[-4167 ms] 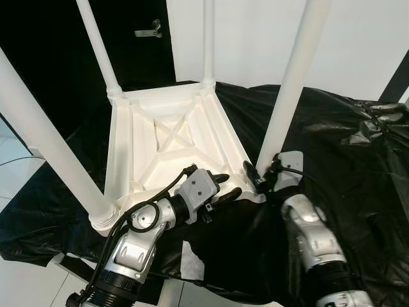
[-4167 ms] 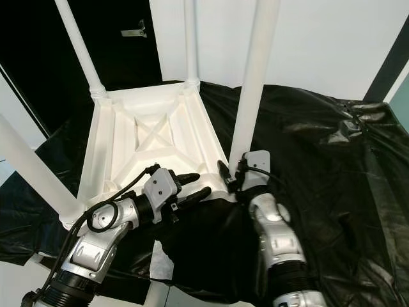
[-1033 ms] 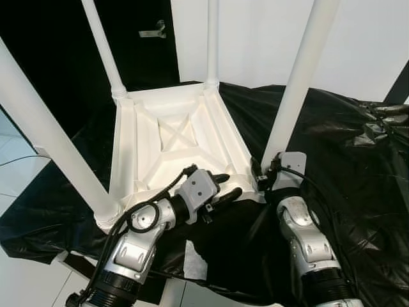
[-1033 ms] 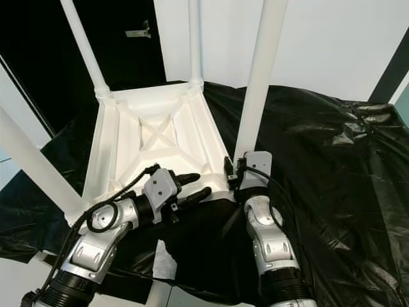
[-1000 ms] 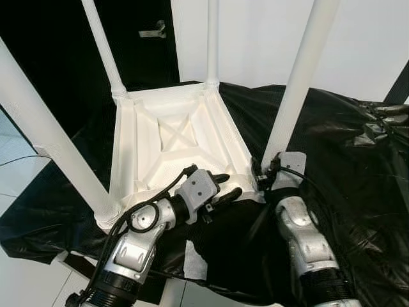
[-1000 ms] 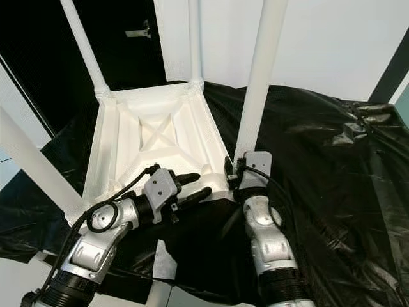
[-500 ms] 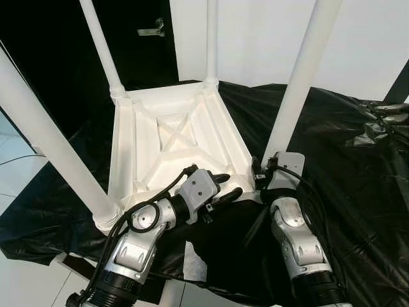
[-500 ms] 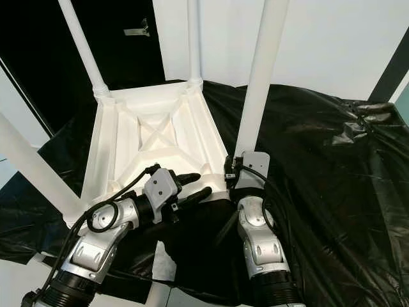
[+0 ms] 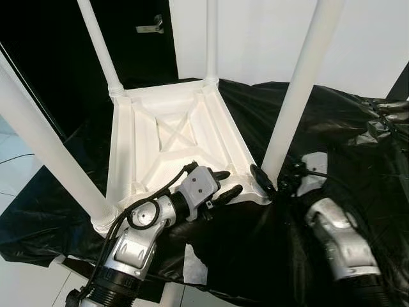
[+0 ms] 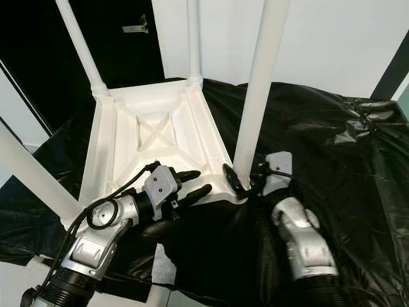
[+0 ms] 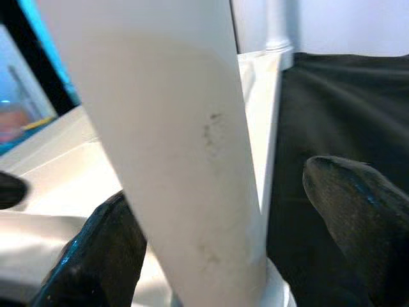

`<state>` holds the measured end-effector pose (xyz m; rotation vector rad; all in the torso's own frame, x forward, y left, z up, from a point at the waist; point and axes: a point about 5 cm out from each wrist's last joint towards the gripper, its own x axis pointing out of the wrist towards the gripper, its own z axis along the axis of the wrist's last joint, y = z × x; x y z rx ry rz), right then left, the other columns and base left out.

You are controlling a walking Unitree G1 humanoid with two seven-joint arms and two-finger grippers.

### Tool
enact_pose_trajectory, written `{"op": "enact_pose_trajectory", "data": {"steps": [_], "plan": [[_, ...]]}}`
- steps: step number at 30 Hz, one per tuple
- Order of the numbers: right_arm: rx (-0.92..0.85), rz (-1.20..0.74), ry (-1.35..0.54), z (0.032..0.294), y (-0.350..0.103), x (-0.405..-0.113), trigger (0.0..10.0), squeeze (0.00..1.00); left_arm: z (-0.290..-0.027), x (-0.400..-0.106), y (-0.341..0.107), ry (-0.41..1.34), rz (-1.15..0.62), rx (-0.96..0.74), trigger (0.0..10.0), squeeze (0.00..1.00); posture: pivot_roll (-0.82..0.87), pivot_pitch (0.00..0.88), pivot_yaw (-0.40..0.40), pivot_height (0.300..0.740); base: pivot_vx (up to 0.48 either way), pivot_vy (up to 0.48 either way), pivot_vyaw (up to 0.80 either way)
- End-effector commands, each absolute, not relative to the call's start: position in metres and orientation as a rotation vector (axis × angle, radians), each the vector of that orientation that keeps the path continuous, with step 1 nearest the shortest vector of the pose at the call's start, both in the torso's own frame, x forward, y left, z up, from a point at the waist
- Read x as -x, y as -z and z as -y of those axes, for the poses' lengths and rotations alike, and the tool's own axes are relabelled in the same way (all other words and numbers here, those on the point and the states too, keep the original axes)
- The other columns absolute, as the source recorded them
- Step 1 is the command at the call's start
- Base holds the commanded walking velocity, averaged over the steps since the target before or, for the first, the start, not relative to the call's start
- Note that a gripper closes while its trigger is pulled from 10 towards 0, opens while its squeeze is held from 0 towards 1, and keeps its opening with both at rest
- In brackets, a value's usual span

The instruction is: Building children table

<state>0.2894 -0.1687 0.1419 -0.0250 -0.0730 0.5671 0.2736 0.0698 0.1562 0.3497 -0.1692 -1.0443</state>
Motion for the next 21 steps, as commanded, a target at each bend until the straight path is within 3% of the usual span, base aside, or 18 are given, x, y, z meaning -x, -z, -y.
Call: {"op": "enact_pose_trajectory", "data": {"steps": [1,8,9,11,12,13,21], "plan": [[0.017,0.045,-0.655,0.166,-0.141,-0.291,10.0,0.00,-0.071,-0.276,-0.154,1.022,0.160,-0.343,10.0,0.00,-0.05,0.000,0.025,0.740,0.000,0.000,0.00],[0.121,-0.015,-0.806,0.163,-0.141,-0.312,10.0,0.00,-0.072,-0.276,-0.154,1.017,0.163,-0.342,10.0,0.00,-0.04,0.000,0.014,0.740,0.000,0.000,0.00],[0.137,-0.023,-0.828,0.161,-0.140,-0.318,7.2,0.00,-0.073,-0.275,-0.154,1.013,0.163,-0.342,10.0,0.00,-0.03,0.000,0.010,0.740,0.000,0.000,0.00],[0.138,-0.025,-0.835,0.160,-0.140,-0.320,7.2,0.00,-0.073,-0.275,-0.153,1.012,0.164,-0.342,10.0,0.00,-0.03,0.000,0.010,0.740,0.000,0.000,0.00],[0.139,-0.029,-0.841,0.160,-0.140,-0.321,1.3,0.00,-0.073,-0.275,-0.153,1.011,0.163,-0.342,10.0,0.00,-0.02,0.000,0.002,0.740,0.000,0.000,0.00],[0.140,-0.032,-0.845,0.159,-0.139,-0.321,0.0,0.00,-0.074,-0.275,-0.153,1.010,0.163,-0.342,10.0,0.00,-0.02,0.000,0.002,0.740,0.000,0.000,0.00],[0.114,-0.043,-0.850,0.160,-0.136,-0.324,0.0,0.00,-0.074,-0.276,-0.152,0.995,0.166,-0.343,10.0,0.00,-0.02,0.000,-0.012,0.740,0.000,0.000,0.00]]}}
